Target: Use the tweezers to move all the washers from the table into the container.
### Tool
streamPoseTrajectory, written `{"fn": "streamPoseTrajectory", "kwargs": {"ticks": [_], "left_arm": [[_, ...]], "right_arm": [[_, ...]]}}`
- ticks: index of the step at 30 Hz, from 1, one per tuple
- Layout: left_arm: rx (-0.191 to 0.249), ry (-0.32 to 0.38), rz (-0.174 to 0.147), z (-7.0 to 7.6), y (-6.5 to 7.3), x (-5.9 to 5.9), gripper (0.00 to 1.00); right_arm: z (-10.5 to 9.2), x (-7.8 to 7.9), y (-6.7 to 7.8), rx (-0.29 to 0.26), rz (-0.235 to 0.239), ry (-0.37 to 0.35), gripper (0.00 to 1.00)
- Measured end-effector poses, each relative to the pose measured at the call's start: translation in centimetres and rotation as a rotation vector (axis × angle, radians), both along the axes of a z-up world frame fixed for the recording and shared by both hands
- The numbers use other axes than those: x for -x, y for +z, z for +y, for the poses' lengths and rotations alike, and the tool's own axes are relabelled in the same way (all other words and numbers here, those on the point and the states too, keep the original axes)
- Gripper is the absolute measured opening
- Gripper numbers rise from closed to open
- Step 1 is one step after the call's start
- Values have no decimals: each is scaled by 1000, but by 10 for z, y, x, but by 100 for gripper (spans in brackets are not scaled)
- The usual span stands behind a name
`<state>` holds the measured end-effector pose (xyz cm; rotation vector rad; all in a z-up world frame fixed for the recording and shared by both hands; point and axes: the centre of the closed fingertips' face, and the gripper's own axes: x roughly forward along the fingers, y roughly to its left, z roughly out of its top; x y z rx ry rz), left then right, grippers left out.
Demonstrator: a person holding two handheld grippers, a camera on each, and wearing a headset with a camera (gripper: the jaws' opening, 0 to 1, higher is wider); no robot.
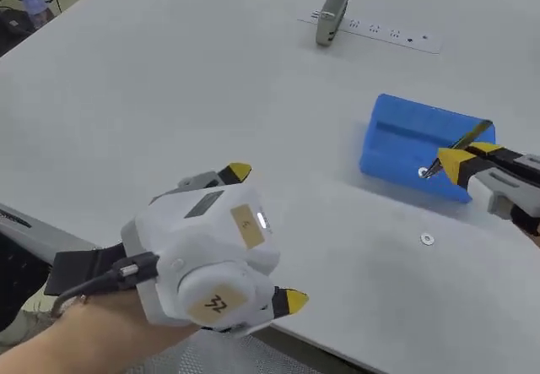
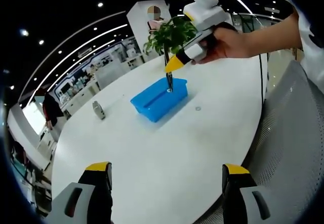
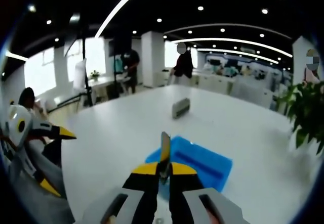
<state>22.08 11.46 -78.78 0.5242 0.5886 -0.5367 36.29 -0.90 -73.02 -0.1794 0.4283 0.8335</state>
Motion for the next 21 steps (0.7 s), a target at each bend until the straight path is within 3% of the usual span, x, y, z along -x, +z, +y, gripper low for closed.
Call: {"fn": "streamPoseTrajectory", "kwargs": {"ticks": [11, 16, 21], "left_arm": [[0, -5, 9, -1, -1, 1, 92], [-1, -4, 10, -1, -2, 0, 92], [-8, -6, 13, -1, -3, 1, 92]], "right_arm": [[-4, -19, 17, -21, -49, -24, 3], [-5, -27, 15, -20, -52, -23, 3], [-4, -33, 1, -3, -37, -24, 3]]}}
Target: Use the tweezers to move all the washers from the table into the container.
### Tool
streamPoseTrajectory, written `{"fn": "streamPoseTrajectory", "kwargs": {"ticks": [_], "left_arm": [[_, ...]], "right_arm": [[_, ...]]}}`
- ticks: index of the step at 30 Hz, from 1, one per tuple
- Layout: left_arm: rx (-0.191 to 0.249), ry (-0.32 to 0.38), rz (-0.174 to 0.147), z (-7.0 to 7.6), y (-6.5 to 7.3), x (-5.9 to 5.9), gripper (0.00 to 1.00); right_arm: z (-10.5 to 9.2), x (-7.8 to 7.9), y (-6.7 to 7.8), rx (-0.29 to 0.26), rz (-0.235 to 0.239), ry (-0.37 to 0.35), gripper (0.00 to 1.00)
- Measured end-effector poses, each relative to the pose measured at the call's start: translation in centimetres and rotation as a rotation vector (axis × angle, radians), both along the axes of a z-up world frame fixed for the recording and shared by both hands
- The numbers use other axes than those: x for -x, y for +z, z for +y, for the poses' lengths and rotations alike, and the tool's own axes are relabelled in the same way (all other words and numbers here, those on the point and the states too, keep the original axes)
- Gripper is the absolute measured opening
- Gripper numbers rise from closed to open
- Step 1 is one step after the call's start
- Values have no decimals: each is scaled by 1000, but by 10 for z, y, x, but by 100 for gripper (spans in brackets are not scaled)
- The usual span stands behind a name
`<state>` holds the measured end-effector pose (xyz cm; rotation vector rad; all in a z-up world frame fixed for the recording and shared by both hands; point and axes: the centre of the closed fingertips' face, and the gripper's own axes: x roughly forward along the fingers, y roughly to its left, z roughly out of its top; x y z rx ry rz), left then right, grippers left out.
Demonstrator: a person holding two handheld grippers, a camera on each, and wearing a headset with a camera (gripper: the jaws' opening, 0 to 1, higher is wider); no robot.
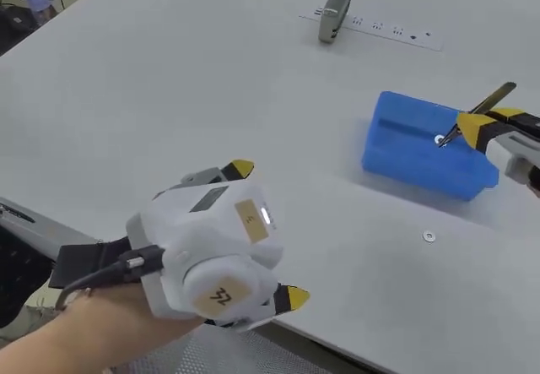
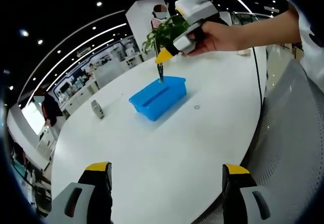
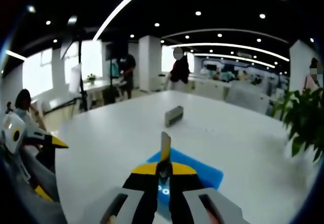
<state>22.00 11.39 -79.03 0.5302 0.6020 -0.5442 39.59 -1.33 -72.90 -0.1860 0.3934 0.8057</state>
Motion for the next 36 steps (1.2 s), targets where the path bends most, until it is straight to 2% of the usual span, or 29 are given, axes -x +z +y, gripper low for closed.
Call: {"fn": "streamPoseTrajectory", "kwargs": {"ticks": [8, 19, 28, 36], "left_arm": [[-4, -12, 4, -2, -1, 1, 92], [-4, -6, 6, -1, -1, 1, 92], [-5, -4, 3, 0, 0, 1, 91], [-4, -3, 2, 0, -1, 1, 91]], "right_arm": [[-2, -13, -29, 43, 32, -10, 3], [-1, -15, -59, 91, 81, 0, 3], [-4, -18, -75, 117, 113, -14, 3], [-3, -20, -74, 98, 113, -29, 3]]}}
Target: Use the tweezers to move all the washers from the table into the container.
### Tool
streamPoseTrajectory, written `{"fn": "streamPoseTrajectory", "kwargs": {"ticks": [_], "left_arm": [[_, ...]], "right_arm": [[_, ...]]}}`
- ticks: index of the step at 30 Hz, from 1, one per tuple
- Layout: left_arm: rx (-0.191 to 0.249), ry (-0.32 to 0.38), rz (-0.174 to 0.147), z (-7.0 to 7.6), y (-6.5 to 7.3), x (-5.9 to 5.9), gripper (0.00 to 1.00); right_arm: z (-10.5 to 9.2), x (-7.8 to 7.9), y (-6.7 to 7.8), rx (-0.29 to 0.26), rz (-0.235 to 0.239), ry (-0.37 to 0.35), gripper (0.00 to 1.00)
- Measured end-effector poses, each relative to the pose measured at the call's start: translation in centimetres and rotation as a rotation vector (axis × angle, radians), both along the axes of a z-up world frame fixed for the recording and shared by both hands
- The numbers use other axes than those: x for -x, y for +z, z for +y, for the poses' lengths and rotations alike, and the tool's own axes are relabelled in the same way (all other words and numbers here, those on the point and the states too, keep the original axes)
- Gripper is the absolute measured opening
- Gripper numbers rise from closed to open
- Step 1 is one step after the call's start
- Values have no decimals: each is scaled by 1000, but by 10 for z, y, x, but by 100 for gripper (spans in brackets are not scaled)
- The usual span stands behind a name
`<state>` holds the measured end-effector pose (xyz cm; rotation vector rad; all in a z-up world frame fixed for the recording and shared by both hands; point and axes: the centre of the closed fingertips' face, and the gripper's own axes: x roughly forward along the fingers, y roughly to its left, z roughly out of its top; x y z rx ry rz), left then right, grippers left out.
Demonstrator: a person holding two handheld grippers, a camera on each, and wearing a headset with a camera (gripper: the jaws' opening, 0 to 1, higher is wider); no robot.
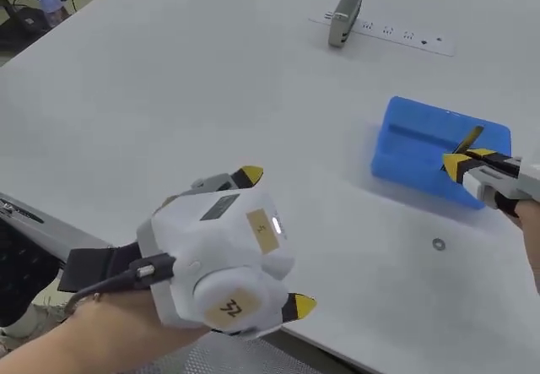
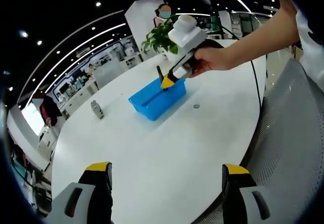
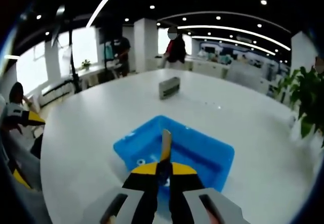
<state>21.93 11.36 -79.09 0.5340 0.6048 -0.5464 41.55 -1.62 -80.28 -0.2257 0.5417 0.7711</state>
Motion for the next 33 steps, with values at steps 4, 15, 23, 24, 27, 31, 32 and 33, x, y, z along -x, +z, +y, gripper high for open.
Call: {"fn": "streamPoseTrajectory", "kwargs": {"ticks": [4, 15, 23, 24, 27, 31, 32, 33], "left_arm": [[-4, -1, -1, 0, 0, 0, 91], [-8, -1, -3, 0, 0, 0, 91], [-13, -2, -3, 1, -1, -1, 91], [-12, -2, -3, 1, -1, -1, 91], [-12, -2, -3, 1, -1, -1, 91], [-16, -3, -6, 1, -1, -1, 91], [-15, -2, -7, 1, 0, -1, 91], [-15, 1, -13, 1, 1, -2, 91]], "right_arm": [[-1, -1, -1, -4, -3, -6, 3], [-2, 1, 16, -62, 0, -6, 4], [-1, 9, 49, -109, -50, 4, 4], [-1, 12, 54, -122, -59, 4, 4], [-5, 16, 64, -148, -72, -3, 4], [-8, 29, 66, -153, -64, 6, 4], [-9, 32, 65, -149, -60, 8, 4], [-11, 35, 64, -145, -57, 7, 4]]}}
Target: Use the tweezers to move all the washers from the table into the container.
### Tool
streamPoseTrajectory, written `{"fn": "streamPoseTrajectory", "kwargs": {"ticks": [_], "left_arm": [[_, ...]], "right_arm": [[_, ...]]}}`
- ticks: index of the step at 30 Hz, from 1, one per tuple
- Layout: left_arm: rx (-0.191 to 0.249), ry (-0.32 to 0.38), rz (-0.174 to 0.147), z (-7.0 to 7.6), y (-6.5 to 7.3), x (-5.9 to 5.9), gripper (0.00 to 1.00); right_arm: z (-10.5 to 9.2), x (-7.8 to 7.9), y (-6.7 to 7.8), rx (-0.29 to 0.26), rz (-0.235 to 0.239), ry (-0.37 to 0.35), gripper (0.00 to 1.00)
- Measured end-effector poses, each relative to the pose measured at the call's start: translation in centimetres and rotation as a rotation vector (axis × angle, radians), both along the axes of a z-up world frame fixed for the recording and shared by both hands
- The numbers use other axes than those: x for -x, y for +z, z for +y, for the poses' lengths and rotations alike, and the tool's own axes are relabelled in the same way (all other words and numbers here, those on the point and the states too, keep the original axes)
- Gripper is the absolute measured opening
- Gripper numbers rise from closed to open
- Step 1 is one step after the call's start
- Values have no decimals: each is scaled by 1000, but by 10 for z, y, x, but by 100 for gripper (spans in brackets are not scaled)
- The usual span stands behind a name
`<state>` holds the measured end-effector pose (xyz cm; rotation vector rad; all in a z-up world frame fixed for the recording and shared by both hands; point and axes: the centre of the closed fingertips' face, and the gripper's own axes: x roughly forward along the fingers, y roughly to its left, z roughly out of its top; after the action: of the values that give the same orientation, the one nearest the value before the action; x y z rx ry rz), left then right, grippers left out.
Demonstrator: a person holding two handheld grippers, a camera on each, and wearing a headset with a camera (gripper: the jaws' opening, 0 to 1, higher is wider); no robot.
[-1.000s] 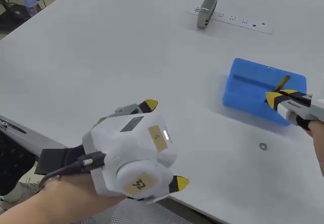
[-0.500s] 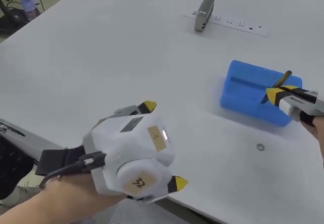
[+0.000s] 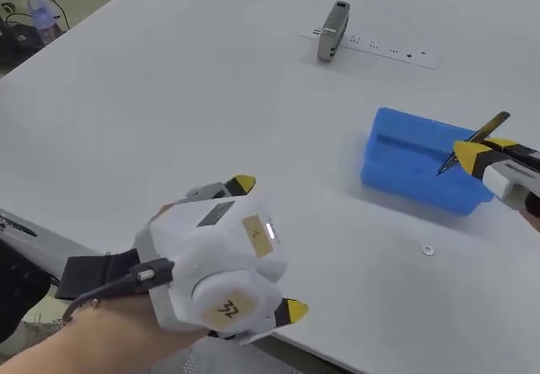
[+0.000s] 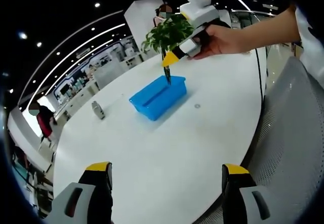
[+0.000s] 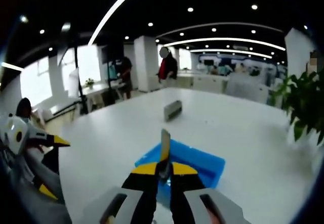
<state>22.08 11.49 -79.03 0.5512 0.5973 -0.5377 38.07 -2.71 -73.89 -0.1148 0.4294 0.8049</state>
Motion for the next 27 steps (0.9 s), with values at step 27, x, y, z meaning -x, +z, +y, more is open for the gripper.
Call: {"fn": "streamPoseTrajectory", "kwargs": {"ticks": [27], "left_arm": [[-13, 9, 11, 2, -3, 0, 91]], "right_arm": [[-19, 49, -62, 54, 164, -24, 5]]}}
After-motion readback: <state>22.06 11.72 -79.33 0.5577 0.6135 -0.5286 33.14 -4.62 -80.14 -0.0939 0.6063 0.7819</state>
